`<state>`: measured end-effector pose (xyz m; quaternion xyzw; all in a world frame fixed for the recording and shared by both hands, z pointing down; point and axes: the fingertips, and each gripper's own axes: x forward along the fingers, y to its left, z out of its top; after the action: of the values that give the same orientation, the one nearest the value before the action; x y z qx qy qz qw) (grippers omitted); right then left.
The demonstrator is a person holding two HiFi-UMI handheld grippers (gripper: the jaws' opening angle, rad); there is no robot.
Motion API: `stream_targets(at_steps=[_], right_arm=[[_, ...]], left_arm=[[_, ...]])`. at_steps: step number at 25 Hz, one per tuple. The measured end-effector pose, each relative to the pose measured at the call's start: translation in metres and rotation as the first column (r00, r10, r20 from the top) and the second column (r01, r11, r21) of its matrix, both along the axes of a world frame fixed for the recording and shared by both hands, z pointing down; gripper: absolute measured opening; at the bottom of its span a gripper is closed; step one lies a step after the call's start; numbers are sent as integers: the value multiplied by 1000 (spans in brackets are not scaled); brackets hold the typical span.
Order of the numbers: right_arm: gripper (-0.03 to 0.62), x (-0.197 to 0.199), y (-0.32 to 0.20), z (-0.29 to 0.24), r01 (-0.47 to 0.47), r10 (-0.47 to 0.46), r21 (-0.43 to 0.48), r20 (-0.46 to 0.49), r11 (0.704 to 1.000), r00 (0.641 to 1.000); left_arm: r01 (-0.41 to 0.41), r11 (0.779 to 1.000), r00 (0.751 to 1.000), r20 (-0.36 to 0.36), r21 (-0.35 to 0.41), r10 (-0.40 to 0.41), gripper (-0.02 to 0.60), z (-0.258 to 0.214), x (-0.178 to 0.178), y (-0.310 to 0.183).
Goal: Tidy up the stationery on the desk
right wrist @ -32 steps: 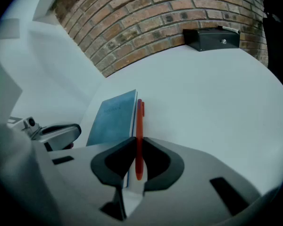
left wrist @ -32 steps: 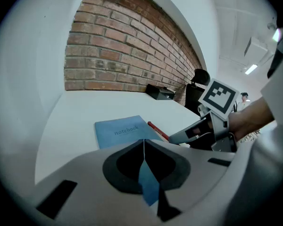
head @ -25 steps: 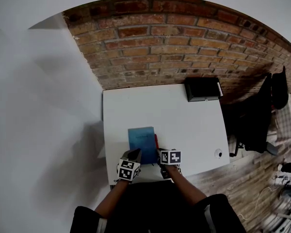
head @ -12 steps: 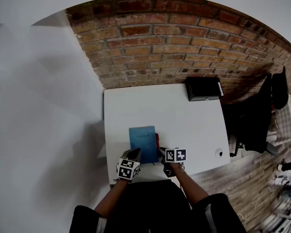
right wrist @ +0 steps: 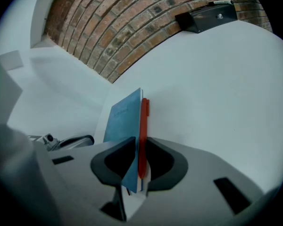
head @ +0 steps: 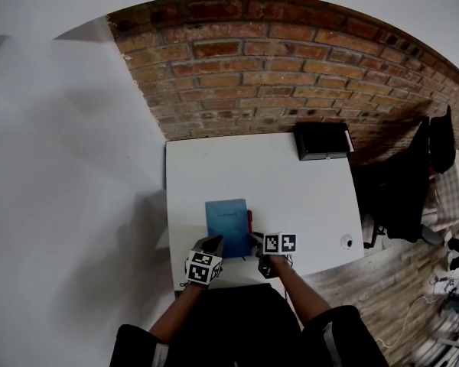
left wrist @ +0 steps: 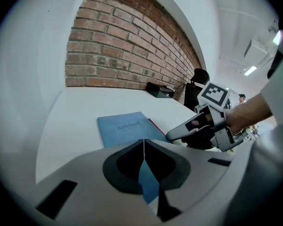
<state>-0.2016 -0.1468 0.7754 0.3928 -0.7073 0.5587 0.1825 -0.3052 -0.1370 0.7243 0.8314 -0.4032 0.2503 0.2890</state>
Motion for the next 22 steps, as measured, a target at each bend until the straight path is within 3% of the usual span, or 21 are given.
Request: stream_targets(at_steps=[16, 22], right_arm=[[66, 6, -9, -10, -30, 31, 65, -6, 997, 1000], [63, 23, -11, -32, -38, 60, 200, -102, 979, 993]], left_arm=[[0, 1000, 1000, 2, 15, 0, 18, -4, 1, 1], [20, 997, 1000, -14, 68, -19, 18, -19, 7, -6]])
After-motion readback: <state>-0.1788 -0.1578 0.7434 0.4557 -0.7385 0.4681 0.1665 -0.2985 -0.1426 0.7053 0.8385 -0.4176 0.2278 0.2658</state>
